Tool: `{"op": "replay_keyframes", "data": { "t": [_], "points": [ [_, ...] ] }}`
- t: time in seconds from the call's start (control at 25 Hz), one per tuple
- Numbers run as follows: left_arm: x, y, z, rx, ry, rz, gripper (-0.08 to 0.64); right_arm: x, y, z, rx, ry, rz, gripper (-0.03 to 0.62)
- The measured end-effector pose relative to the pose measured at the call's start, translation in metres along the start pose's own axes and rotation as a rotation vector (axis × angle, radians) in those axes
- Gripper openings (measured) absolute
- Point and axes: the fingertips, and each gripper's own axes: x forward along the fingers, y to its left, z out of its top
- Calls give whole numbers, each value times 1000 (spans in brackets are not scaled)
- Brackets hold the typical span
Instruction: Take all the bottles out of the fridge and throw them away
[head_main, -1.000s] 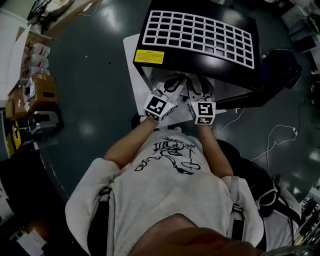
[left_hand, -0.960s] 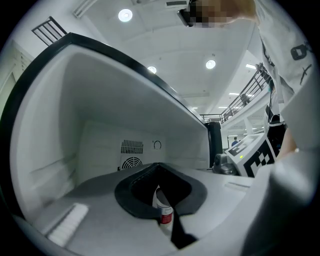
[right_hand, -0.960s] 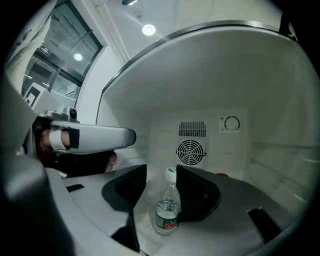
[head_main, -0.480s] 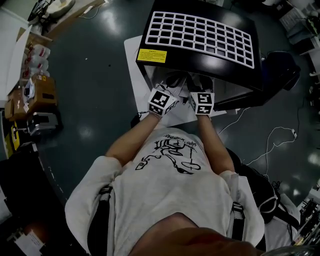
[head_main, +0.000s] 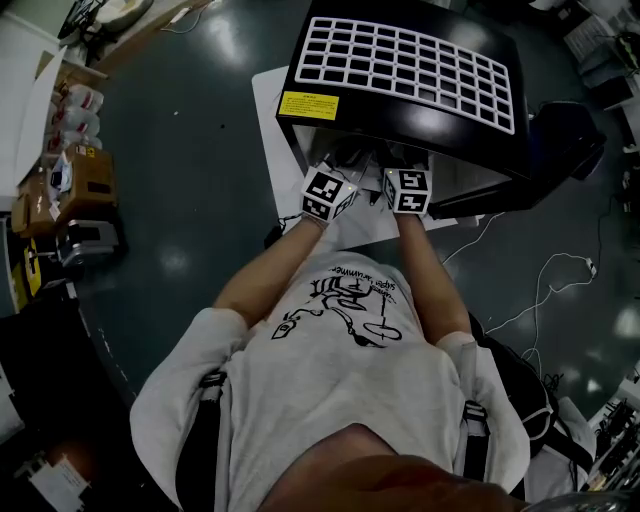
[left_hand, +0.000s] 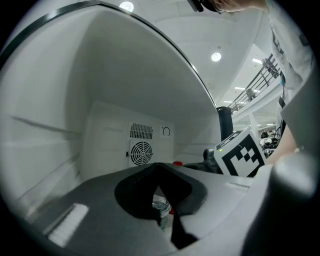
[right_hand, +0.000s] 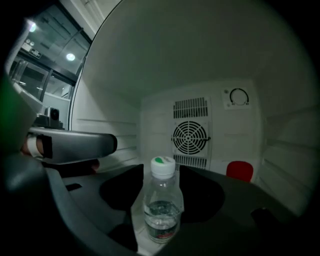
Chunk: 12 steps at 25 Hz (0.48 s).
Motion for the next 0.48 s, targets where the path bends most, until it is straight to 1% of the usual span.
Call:
{"op": "replay_keyframes", "data": {
  "t": [0.28,0.48],
  "points": [
    [1,3,2,1,-2,-2,9,6,-5,-3,28,-8,1,196],
    [0,7,2,-2,3,3,9,5,-5,1,18,-19,6,163]
  ]
}}
